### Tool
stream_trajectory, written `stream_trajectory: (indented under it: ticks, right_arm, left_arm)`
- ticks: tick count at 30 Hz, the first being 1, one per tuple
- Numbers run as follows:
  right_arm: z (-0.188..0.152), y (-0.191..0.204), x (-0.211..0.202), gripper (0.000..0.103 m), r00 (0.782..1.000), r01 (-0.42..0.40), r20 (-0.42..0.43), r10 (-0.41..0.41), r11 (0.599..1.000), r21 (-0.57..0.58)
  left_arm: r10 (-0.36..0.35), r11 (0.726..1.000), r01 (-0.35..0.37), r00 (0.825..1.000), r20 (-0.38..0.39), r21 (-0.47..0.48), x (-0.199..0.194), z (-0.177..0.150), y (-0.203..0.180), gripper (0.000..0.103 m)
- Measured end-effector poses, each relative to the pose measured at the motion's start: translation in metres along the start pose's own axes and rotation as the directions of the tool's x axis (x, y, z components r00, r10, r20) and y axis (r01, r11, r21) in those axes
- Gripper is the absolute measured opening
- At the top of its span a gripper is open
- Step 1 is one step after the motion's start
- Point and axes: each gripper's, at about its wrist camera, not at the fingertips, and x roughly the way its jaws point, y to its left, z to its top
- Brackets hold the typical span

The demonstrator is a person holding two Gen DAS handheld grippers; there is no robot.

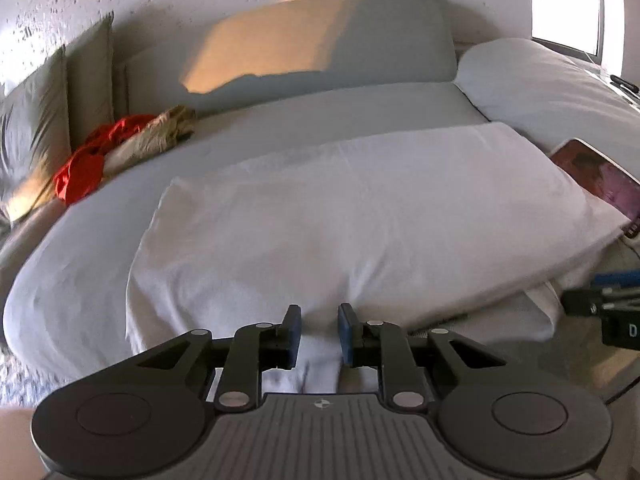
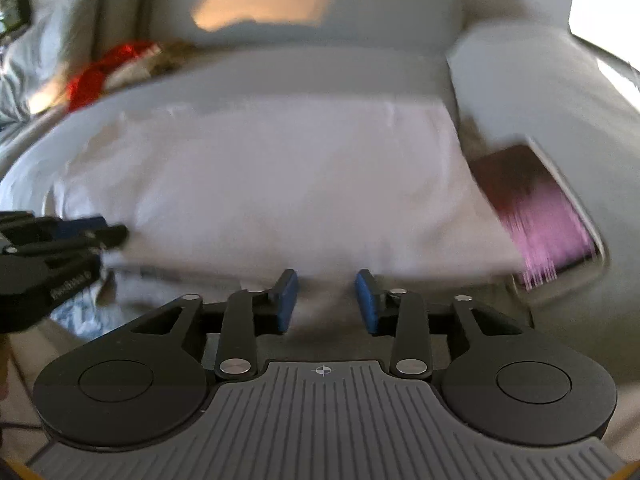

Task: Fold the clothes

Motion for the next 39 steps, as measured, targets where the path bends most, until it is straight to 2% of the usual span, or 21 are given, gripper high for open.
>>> stream_trajectory:
  ticks: [3, 5, 8, 10, 12, 14, 18, 33, 39]
  right_arm:
    - [-0.02, -0.016, -0.01, 0.041, 0.998, -0.057, -0.03, 0.06, 0.993, 0.1]
    - [-0.034, -0.025, -0.02, 0.044, 0.995, -0.1, 0.016, 0.099, 0.985, 0.143]
    - [-0.042, -0.037, -0.03, 0.048, 0.988, -0.133, 0.107, 0.112, 0.968, 0.211]
    - [-0.039, -0.044, -0.035, 0.049, 0.98, -0.157, 0.16, 0.119, 0.955, 0.251]
    - [-0.035, -0.049, -0.036, 0.053, 0.972, -0.183, 0.192, 0.133, 0.944, 0.274]
    - [-0.033, -0.052, -0.035, 0.061, 0.968, -0.2, 0.206, 0.143, 0.936, 0.29]
    - [-0.033, -0.054, -0.03, 0.061, 0.964, -0.225, 0.209, 0.165, 0.923, 0.313]
    - [-0.032, -0.065, -0.016, 0.061, 0.967, -0.228, 0.195, 0.163, 0.896, 0.382]
    - [-0.032, -0.069, -0.018, 0.061, 0.965, -0.23, 0.214, 0.152, 0.885, 0.405]
  left_arm:
    - [-0.035, 0.999, 0.035, 0.999, -0.007, -0.011, -0.014, -0.01, 0.002, 0.021]
    - [-0.038, 0.999, 0.038, 0.999, 0.011, -0.026, -0.021, -0.014, 0.003, 0.021]
    - [-0.061, 0.995, 0.063, 0.997, 0.037, -0.074, -0.025, -0.01, 0.007, 0.022]
    - [-0.069, 0.994, 0.074, 0.996, 0.05, -0.085, -0.025, -0.009, 0.008, 0.03]
    - [-0.068, 0.994, 0.073, 0.996, 0.053, -0.085, -0.023, -0.008, 0.007, 0.031]
    - [-0.068, 0.994, 0.072, 0.996, 0.052, -0.086, -0.022, -0.008, 0.007, 0.031]
    - [-0.069, 0.993, 0.072, 0.997, 0.045, -0.089, -0.019, -0.008, 0.006, 0.034]
    - [-0.074, 0.993, 0.076, 0.997, 0.031, -0.086, -0.016, -0.006, 0.0, 0.039]
    - [-0.063, 0.994, 0.067, 0.996, 0.057, -0.082, -0.021, -0.004, -0.001, 0.045]
